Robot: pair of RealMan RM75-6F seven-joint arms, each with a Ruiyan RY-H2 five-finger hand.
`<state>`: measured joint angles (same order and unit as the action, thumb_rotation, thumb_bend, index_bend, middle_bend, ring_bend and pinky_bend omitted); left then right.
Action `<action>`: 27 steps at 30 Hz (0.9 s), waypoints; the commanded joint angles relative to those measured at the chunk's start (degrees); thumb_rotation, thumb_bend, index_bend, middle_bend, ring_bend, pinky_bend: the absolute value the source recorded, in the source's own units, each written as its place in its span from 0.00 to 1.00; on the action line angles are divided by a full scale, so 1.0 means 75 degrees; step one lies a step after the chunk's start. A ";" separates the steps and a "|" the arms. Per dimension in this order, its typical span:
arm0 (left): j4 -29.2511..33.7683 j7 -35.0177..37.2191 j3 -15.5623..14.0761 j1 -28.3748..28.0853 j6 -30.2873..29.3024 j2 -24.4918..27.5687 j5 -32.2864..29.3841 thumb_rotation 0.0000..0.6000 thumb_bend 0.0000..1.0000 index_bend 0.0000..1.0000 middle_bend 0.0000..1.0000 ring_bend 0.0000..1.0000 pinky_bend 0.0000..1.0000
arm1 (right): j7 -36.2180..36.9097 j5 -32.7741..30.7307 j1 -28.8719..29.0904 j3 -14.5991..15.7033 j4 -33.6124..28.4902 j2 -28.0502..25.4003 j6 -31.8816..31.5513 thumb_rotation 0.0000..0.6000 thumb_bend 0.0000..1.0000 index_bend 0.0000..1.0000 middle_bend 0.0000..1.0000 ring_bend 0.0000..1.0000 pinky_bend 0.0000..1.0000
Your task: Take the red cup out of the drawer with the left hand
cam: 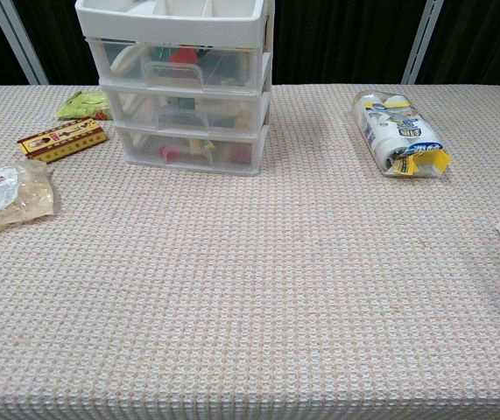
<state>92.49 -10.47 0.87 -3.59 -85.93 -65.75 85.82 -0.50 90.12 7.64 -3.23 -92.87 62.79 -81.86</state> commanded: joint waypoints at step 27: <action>0.1327 0.2899 0.1585 -0.2021 0.2413 -0.2273 -0.1727 1.00 0.29 0.47 0.67 0.76 1.00 | 0.0712 0.0486 -0.0010 -0.0135 0.0015 -0.0346 -0.0825 1.00 0.03 0.00 0.13 0.00 0.06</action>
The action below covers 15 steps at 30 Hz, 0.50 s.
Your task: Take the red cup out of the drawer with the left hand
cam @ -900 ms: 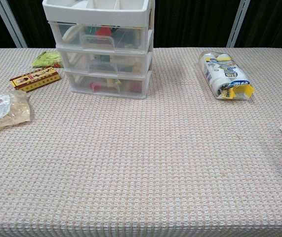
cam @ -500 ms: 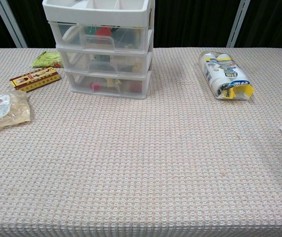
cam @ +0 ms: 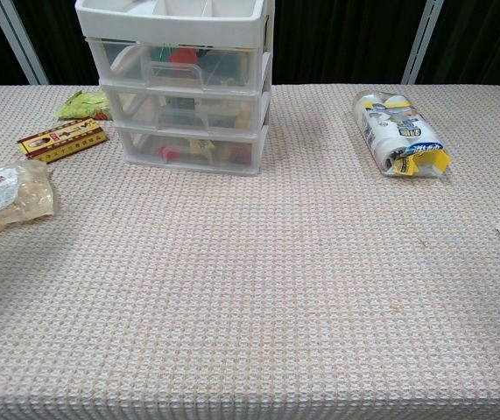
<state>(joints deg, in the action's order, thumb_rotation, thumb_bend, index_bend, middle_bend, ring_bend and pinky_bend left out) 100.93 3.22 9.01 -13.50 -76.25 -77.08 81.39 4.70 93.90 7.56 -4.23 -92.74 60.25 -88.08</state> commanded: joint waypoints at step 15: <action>-0.0696 0.3399 0.1726 -0.1668 0.2947 -0.2596 -0.3786 1.00 0.33 0.24 0.76 0.85 1.00 | 0.0000 -0.0036 -0.0036 0.0071 -0.0083 -0.0030 0.0003 1.00 0.03 0.00 0.13 0.00 0.06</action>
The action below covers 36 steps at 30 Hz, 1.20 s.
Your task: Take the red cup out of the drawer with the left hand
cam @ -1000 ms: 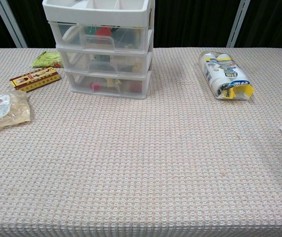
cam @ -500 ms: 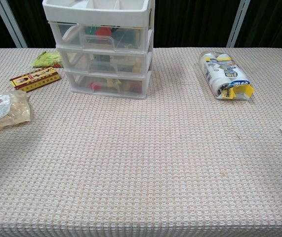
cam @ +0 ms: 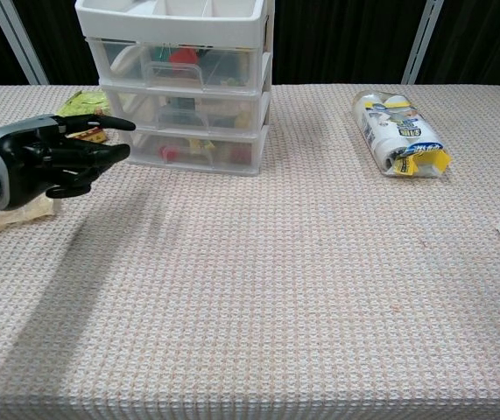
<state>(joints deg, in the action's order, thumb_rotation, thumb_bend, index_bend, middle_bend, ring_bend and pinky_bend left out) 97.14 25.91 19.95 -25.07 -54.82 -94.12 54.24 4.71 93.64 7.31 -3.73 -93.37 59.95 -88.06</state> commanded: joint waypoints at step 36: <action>-0.1090 0.1322 0.1268 -0.0985 0.0404 -0.1618 -0.0254 1.00 0.33 0.28 0.77 0.85 1.00 | 0.0207 -0.0280 -0.0208 0.0082 0.0177 -0.0017 -0.0020 1.00 0.03 0.00 0.13 0.00 0.06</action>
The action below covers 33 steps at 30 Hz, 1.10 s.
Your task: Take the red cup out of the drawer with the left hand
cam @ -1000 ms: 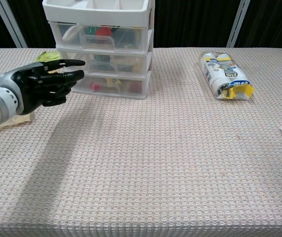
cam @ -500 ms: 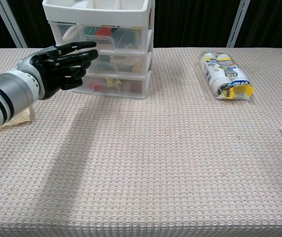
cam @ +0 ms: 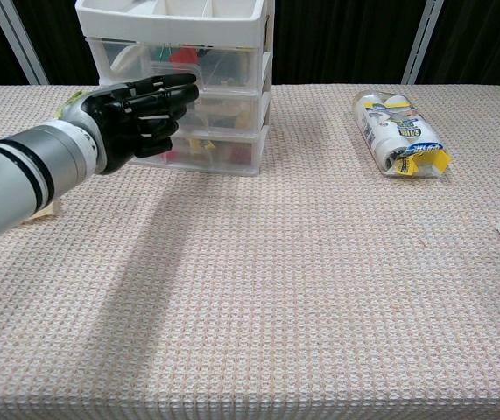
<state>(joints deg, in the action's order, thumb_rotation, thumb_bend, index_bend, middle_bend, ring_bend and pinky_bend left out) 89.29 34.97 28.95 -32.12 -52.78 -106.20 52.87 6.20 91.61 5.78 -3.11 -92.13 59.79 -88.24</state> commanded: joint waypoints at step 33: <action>0.0624 0.0689 -0.0597 0.0654 -0.0223 0.0237 0.0777 1.00 0.33 0.33 0.77 0.85 1.00 | 0.0136 0.0067 -0.0047 0.0052 0.0101 0.0052 0.0003 1.00 0.03 0.00 0.13 0.00 0.06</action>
<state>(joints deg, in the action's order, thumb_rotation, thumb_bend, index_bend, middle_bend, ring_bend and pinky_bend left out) 93.54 40.99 25.29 -27.76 -53.24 -104.54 57.51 7.21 92.12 5.44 -2.73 -91.37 60.19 -88.22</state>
